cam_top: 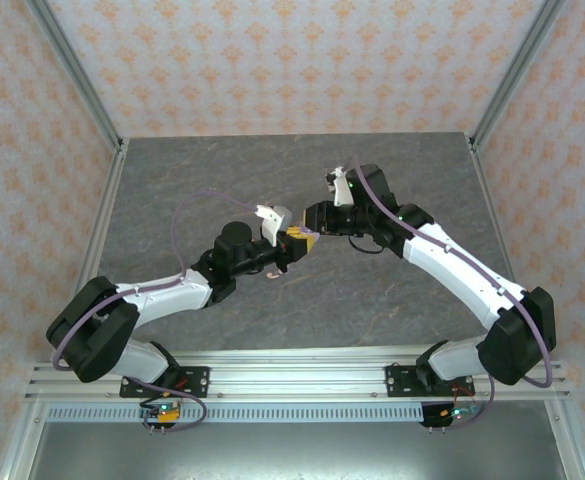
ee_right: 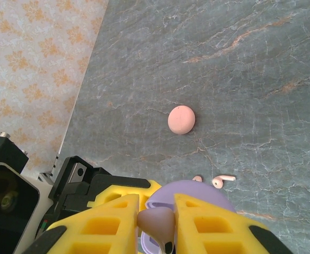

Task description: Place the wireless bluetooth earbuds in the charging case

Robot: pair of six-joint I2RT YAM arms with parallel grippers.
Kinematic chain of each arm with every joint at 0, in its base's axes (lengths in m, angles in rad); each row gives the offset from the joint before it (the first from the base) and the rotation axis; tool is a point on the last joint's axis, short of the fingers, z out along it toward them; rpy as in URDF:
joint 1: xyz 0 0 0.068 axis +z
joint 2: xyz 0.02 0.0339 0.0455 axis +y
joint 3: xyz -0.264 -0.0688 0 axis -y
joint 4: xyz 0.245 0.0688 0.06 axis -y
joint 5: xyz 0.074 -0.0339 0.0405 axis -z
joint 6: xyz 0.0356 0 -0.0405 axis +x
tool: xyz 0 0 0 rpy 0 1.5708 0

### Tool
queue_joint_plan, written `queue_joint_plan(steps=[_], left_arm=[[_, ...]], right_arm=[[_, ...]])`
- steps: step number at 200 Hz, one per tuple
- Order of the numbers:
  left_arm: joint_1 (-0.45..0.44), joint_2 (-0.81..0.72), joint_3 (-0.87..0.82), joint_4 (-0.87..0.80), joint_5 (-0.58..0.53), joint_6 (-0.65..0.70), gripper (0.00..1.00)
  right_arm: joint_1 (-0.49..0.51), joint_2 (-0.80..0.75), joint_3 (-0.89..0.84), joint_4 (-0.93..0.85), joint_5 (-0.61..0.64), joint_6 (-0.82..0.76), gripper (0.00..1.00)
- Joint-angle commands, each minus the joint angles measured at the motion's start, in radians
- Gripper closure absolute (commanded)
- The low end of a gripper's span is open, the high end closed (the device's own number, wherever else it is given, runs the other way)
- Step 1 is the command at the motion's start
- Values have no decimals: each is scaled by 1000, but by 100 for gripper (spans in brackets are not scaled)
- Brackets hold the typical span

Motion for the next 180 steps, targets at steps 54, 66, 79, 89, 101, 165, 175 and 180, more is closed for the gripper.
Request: queue_joint_plan(steps=[54,66,79,89,101,165,175,180], left_arm=[[-3,-18,47,-10,1,-20,87],[-3,-16,48,-13,-2,-23,87],[-4,-15,49,-11,-14,-31,87],[-3,-15,50,-12,-17,-35,87],[-3,-12,54,-16,-25,-42,87],[-4,-2,64,-27,-53,-57,87],[-4,-1,66,-27,-51,-57,87],[-3,0,66,-27,-51,-59,87]], right_arm=[[12,0,7,12,73,-3,78],[13,2,5,11,74,-4,78],[15,2,5,8,74,-7,78],[17,3,2,7,78,-8,78],[20,4,-1,6,76,-9,78],[32,3,-6,-6,67,-23,77],[32,4,-4,-8,70,-25,77],[32,6,-4,-9,70,-27,76]])
